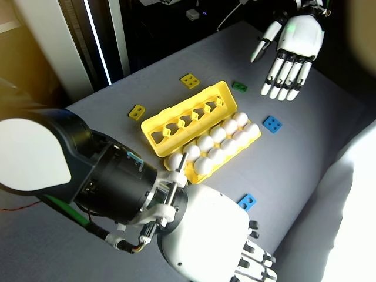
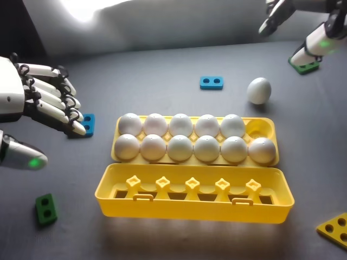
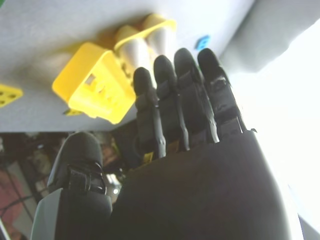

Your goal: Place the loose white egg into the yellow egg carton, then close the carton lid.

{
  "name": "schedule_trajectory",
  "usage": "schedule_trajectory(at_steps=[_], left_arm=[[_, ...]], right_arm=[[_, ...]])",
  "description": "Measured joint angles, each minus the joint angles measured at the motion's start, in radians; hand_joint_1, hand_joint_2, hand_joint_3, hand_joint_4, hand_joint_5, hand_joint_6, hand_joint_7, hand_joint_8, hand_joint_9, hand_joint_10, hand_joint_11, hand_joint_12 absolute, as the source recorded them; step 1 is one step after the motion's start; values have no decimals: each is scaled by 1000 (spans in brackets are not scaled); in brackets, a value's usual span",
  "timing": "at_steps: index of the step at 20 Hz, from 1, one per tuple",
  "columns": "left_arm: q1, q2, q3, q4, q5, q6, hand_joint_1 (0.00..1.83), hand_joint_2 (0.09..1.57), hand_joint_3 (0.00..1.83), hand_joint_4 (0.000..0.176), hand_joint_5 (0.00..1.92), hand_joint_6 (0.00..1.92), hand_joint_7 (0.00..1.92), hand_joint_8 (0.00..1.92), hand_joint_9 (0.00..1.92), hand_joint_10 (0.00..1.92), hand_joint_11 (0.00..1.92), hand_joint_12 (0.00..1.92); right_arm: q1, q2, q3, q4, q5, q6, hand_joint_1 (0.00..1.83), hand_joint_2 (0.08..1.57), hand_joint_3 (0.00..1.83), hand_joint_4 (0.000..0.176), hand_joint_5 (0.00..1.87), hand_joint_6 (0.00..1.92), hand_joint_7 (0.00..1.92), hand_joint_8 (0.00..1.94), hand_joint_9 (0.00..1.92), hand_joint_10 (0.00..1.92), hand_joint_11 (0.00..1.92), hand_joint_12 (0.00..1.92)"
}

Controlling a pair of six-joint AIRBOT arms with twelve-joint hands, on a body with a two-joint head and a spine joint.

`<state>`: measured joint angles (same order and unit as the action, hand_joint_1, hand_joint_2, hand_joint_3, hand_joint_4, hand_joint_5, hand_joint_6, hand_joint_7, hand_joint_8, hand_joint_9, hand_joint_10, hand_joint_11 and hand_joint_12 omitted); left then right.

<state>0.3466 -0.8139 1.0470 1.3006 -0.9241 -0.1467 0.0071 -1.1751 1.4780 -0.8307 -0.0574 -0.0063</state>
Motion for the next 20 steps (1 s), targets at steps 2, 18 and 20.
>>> schedule_trajectory(at_steps=[2,18,20], left_arm=[[5,0,11,46,-49,-3,0,1345,1,0,529,3,495,3,397,6,0,711],[146,-2,27,74,-204,1,0,1337,0,0,592,4,562,5,445,9,0,779],[155,-11,8,65,-219,24,0,1345,1,0,577,2,541,2,428,2,0,741]], right_arm=[[0,-13,0,1,1,3,1243,961,0,84,696,13,173,6,0,0,0,0],[-83,-103,99,84,33,5,1286,943,0,95,628,0,63,0,0,0,0,0],[-87,-108,100,84,32,5,1313,930,0,78,608,0,84,8,0,0,0,0]])
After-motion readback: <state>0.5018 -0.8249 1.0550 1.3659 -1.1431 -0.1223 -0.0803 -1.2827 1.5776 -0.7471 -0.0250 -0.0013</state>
